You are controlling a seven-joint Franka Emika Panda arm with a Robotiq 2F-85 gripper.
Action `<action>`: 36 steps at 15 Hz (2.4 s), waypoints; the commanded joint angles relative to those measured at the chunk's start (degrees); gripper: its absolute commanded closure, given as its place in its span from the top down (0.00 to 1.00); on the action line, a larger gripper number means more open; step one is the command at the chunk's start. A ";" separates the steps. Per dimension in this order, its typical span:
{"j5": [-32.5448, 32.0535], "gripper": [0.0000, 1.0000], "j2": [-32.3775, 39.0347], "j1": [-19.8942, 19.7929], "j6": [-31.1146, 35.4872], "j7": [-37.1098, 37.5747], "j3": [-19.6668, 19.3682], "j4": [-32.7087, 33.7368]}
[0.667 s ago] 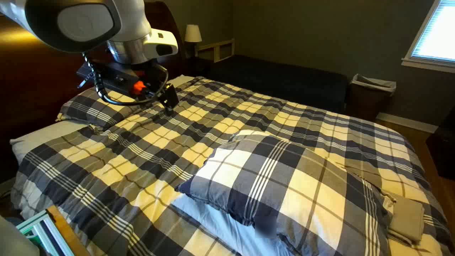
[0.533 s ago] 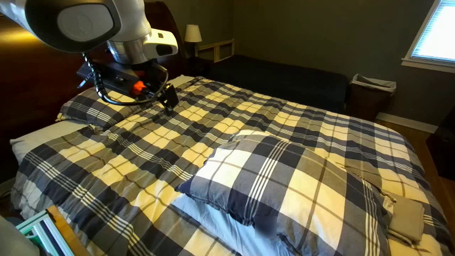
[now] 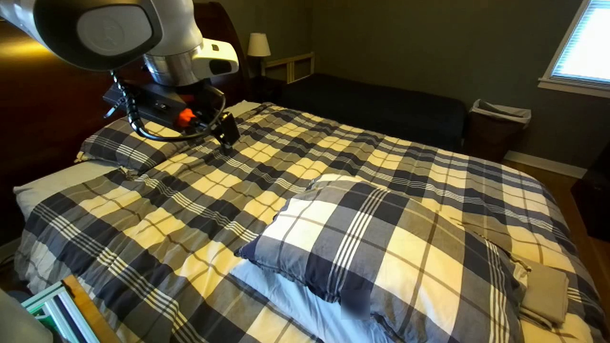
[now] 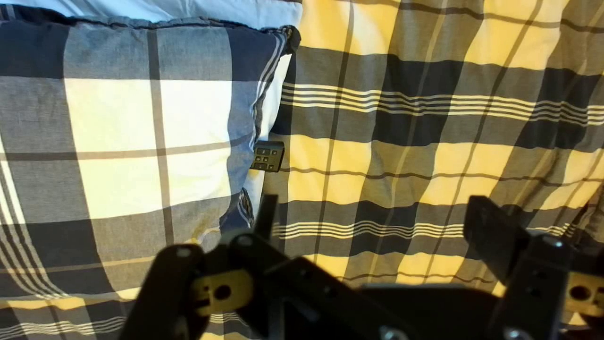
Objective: Pull out the object from under the pillow
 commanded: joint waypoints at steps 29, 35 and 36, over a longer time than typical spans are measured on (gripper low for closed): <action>-19.56 1.00 53.92 -0.33 5.63 -35.58 11.27 29.80; -17.96 1.00 54.27 -0.80 5.63 -38.41 12.12 29.45; -18.61 1.00 54.78 -0.85 4.96 -40.20 12.24 29.81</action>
